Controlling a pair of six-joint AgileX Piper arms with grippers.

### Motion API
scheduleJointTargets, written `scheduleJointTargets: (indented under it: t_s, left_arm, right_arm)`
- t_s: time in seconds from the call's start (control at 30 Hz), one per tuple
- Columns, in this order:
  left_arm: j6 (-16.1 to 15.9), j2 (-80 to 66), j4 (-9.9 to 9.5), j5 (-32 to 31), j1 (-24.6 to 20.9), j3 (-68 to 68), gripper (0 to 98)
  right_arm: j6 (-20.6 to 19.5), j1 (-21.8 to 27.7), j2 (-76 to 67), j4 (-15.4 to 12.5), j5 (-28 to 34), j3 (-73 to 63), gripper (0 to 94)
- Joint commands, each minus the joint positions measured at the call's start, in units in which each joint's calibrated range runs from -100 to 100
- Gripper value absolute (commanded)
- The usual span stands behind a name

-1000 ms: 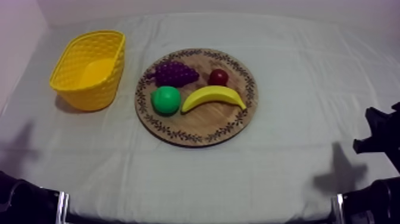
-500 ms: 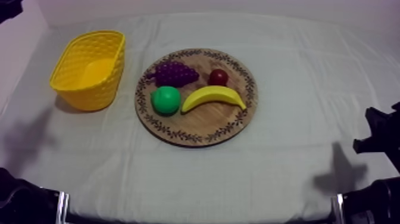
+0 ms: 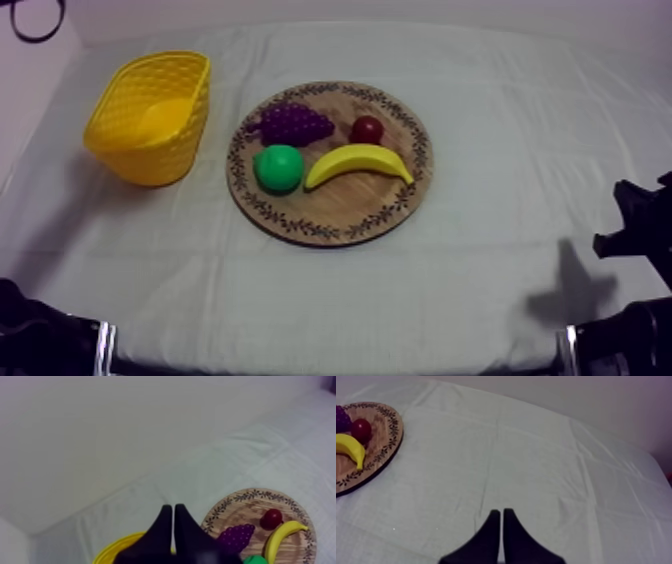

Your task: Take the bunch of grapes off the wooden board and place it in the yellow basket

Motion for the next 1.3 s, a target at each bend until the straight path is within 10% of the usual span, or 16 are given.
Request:
scheduleJointTargets:
  t_s: [0.0, 0.6, 1.27]
  left_arm:
    - [-0.96, 4.96, -0.08, 3.37, 1.02, -5.18, 0.0]
    - [-8.68, 23.33, -0.01, 23.45, 6.19, -23.72, 0.0]
    - [-14.51, 34.05, 1.65, 30.75, 8.67, -32.08, 0.0]
  right_arm:
    - [-0.07, 0.01, -0.02, 0.01, -0.04, -0.01, 0.5]
    - [-0.07, 0.01, -0.02, 0.01, -0.04, -0.01, 0.5]
    - [-0.07, 0.01, -0.02, 0.01, -0.04, -0.01, 0.5]
